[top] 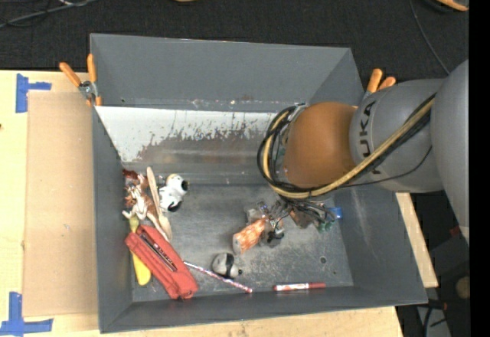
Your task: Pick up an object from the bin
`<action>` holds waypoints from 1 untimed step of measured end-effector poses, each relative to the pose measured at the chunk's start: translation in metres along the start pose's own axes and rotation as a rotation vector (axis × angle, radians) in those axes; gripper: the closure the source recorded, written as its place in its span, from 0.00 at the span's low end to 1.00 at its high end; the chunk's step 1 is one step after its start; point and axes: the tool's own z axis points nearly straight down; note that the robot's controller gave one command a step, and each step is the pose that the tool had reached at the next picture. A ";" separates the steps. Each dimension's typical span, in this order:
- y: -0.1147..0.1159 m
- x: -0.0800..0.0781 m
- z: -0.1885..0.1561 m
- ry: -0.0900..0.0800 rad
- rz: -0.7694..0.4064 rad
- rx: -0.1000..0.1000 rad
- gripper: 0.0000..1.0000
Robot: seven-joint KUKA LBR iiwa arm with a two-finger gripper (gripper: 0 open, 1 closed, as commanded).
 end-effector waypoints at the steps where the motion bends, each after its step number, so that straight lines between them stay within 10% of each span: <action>1: 0.000 0.000 0.000 0.000 -0.001 0.000 1.00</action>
Offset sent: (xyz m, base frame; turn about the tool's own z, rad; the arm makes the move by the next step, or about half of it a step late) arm -0.0091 0.0272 0.1351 -0.0118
